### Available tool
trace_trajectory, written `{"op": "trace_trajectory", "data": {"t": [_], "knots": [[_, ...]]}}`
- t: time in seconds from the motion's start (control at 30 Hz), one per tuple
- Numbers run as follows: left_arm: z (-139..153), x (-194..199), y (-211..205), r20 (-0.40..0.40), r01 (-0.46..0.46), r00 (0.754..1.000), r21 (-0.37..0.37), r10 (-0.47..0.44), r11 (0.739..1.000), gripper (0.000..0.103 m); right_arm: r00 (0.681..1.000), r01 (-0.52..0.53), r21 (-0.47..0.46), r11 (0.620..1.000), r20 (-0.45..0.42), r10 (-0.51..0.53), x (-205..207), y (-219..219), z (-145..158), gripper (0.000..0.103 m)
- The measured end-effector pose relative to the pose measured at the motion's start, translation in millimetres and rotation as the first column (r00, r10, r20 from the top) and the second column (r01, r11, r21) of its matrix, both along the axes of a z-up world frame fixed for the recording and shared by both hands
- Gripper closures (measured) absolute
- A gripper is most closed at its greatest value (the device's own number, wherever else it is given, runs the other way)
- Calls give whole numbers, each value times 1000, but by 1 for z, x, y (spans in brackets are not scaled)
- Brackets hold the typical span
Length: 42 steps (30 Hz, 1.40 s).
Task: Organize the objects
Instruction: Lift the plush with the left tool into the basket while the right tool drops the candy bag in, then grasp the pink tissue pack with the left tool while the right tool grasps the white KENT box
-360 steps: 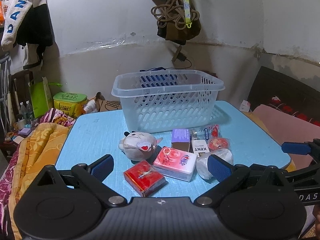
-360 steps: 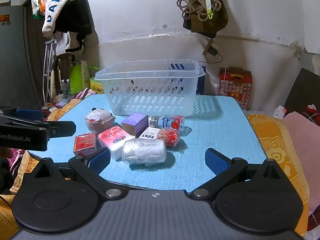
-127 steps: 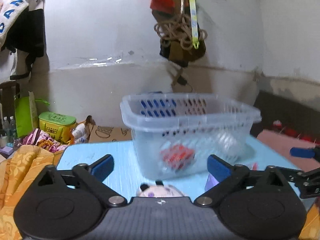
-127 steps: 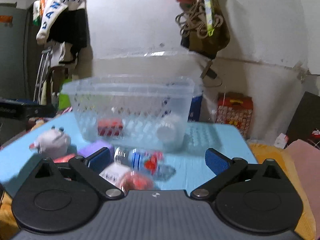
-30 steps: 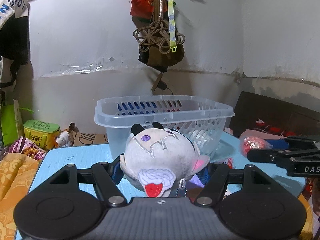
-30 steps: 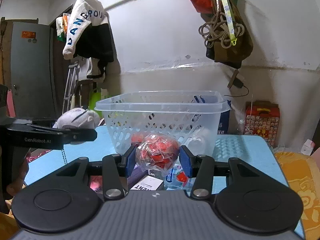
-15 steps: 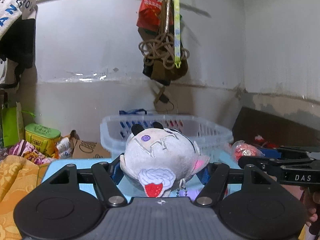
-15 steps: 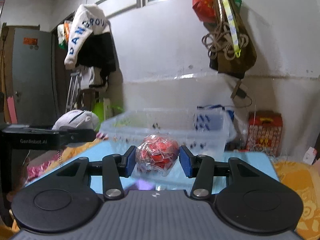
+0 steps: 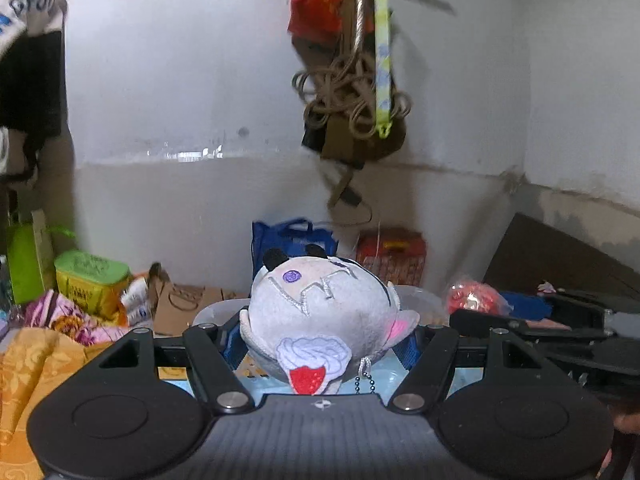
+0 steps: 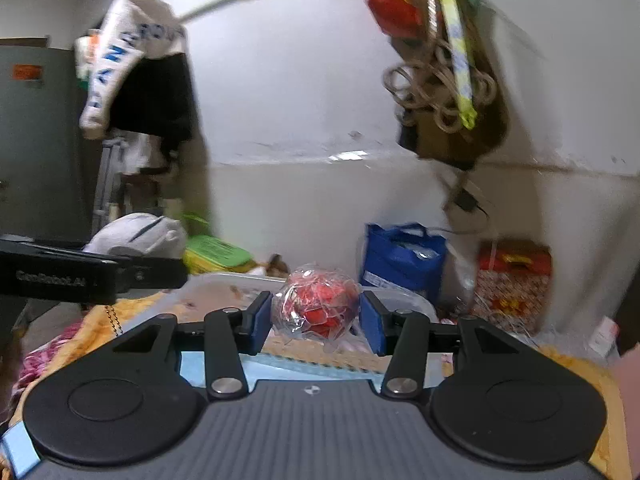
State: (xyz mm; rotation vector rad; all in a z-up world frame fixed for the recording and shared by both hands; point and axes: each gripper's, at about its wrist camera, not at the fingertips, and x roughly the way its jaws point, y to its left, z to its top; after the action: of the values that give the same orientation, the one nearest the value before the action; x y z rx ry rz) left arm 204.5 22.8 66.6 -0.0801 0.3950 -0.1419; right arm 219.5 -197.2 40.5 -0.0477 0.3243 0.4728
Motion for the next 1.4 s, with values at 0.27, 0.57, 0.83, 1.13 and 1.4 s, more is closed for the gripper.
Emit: {"op": "trace_trajectory", "data": {"t": [0.27,0.57,0.83,1.13,1.4], "knots": [[-32,23,7,2,-27,1000,-33,27,999,0,996,53,-26,998,77,-51,-5,11,-20,0],[-28,-59,17,152,-32,988,-21,35,999,0,1000,9,88,996,9,-10,-61,-19,-38,0],[-110,-114,-6,-29,90,996,97,-88,991,0,969,33,64,997,-246,-16,-91,-24,-91,0],[-151,-122,-39,-152,196,974,210,-166,958,0,963,49,24,999,-265,-41,-93,-26,-96,0],[-163,-107,-36,-175,179,973,178,-148,968,1,963,51,-22,998,-264,-55,-98,-16,-106,0]]}}
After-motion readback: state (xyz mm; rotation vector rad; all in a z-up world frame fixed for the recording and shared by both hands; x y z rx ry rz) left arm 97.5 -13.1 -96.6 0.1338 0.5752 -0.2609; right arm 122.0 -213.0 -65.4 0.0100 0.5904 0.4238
